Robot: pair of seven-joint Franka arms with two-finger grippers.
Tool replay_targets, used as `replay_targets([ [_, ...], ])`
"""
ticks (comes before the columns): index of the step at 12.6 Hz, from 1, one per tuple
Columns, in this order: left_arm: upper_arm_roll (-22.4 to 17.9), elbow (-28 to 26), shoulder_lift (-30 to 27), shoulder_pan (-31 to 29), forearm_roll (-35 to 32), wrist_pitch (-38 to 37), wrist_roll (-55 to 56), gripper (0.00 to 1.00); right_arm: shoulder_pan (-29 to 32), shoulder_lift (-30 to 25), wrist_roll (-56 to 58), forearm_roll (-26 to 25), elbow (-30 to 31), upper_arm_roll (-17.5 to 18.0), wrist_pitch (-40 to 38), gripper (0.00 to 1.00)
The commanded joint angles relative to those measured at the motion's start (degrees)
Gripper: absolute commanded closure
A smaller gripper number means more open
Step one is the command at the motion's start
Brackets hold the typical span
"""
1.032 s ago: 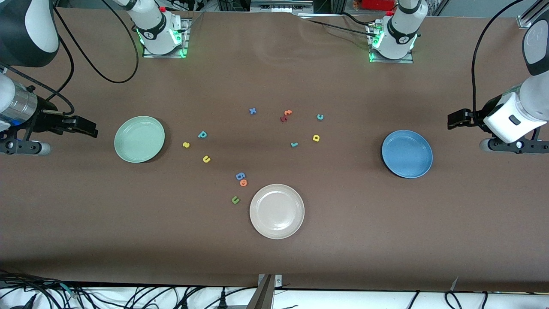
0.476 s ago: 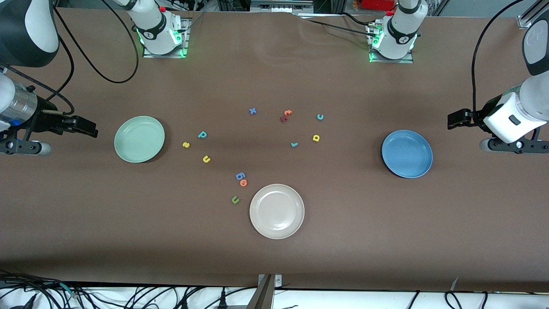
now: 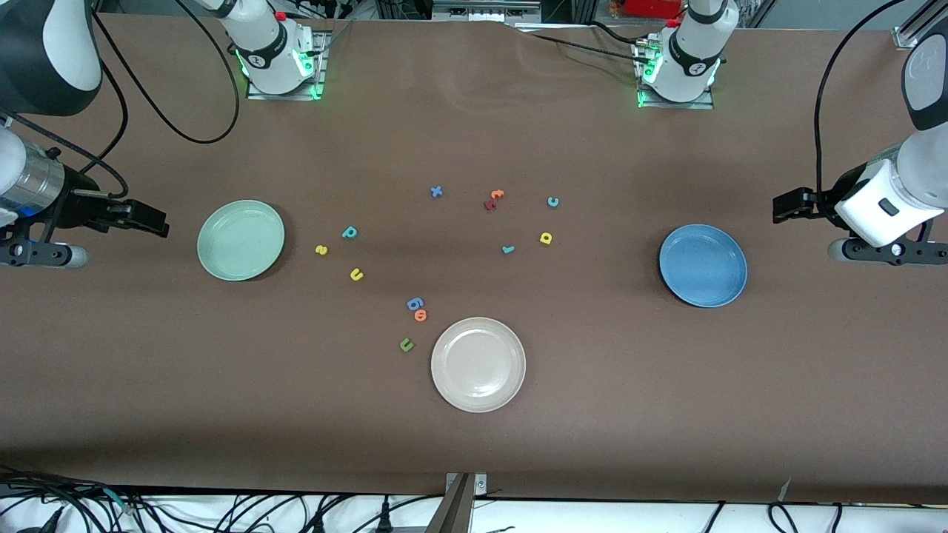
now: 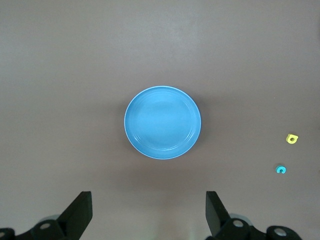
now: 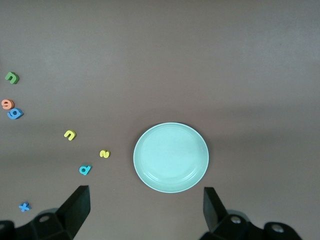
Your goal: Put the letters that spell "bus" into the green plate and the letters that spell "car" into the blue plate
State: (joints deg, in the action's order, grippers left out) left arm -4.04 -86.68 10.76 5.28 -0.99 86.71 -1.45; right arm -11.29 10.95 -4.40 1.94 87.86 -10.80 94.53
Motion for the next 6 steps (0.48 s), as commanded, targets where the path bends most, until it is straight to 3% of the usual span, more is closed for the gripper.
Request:
replay_targets([
  [1, -0.45, 0.46, 0.14, 0.34, 1.69, 0.04, -0.57, 0.0, 0.31, -0.14, -0.08, 0.79, -0.32, -0.09, -0.57, 0.0],
  [6, -0.45, 0.46, 0.14, 0.34, 1.6, 0.04, -0.57, 0.0, 1.1, -0.14, 0.54, 0.87, -0.32, -0.18, -0.57, 0.0],
])
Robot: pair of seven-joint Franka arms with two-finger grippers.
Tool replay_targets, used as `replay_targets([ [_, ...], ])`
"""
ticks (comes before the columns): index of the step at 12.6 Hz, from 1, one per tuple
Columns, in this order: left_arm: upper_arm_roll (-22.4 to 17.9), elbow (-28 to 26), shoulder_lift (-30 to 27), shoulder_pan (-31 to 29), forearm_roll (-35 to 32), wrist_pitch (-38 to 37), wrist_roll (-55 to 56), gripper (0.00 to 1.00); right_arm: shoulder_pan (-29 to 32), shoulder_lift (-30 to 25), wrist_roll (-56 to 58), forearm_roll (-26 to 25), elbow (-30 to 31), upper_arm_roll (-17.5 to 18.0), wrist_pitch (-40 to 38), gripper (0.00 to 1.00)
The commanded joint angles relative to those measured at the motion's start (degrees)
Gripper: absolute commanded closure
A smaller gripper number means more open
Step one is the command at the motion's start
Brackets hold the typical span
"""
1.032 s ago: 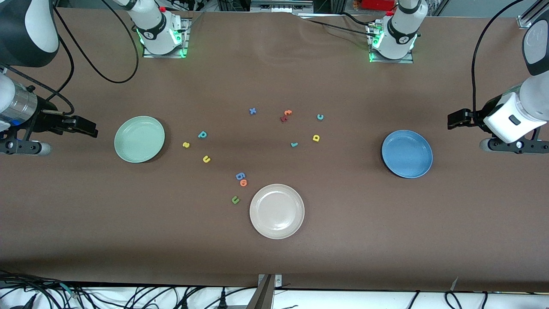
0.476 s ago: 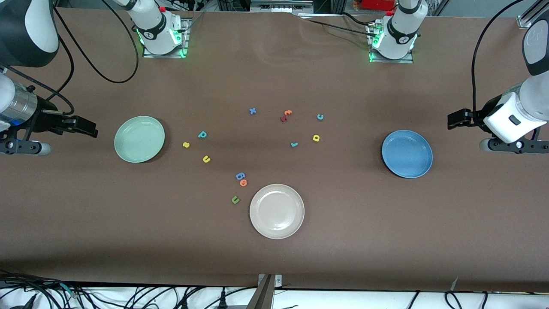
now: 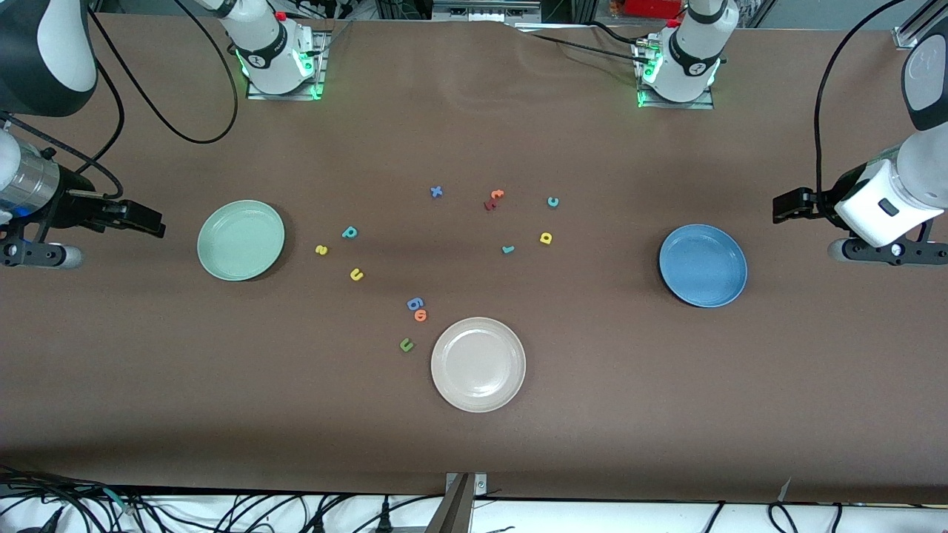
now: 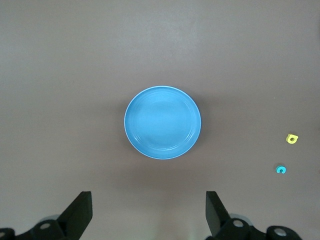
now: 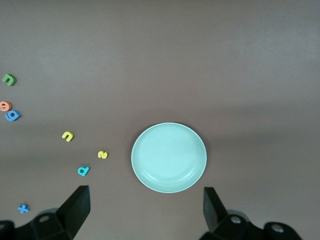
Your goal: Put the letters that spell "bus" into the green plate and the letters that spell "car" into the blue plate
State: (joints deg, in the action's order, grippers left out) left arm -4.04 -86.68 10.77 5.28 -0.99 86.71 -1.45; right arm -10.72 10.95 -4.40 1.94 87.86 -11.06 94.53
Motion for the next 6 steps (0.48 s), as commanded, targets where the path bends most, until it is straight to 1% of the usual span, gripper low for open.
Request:
replay_targets([
  [1, -0.45, 0.46, 0.12, 0.34, 1.69, 0.04, -0.57, 0.0, 0.7, -0.14, 0.54, 0.87, -0.32, 0.07, -0.49, 0.0],
  [6, -0.45, 0.46, 0.21, 0.34, 1.69, 0.04, -0.57, 0.0, 0.96, -0.14, 0.37, 0.61, -0.32, 0.16, -0.49, 0.0],
])
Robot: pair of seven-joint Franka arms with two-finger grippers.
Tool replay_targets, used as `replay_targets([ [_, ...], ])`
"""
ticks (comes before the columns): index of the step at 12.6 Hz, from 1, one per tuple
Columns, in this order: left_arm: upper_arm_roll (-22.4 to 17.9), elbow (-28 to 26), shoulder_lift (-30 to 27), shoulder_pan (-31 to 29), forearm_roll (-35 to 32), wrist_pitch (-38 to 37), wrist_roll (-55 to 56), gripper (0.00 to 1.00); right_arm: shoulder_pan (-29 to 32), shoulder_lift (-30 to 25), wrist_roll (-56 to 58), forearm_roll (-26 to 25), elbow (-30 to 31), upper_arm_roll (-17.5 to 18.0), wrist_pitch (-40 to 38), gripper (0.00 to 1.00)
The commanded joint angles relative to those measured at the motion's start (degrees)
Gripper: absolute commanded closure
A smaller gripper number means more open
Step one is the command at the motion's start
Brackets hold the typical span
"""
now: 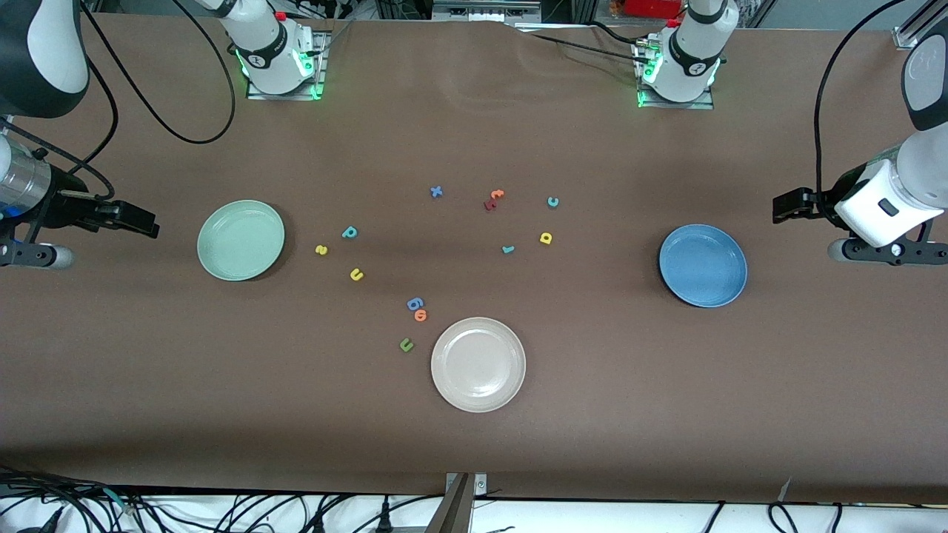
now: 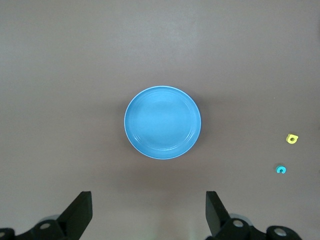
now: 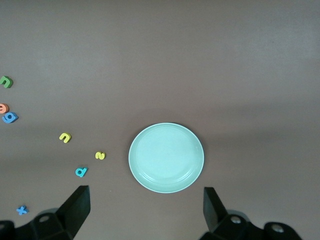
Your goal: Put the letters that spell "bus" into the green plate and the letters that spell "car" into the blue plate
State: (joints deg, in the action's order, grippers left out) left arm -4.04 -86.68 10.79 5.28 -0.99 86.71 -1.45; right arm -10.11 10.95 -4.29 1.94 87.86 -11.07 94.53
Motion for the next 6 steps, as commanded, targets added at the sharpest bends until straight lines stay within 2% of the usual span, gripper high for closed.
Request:
replay_targets([
  [1, -0.45, 0.37, 0.2, 0.34, 1.6, 0.04, -0.57, 0.0, 0.35, -0.14, 0.08, 0.61, -0.32, 0.17, -0.49, 0.0],
  [6, -0.45, 0.37, 0.2, 0.34, 1.69, 0.04, -0.57, 0.0, 0.18, -0.23, 0.25, 0.43, -0.32, 0.25, -0.58, 0.0],
])
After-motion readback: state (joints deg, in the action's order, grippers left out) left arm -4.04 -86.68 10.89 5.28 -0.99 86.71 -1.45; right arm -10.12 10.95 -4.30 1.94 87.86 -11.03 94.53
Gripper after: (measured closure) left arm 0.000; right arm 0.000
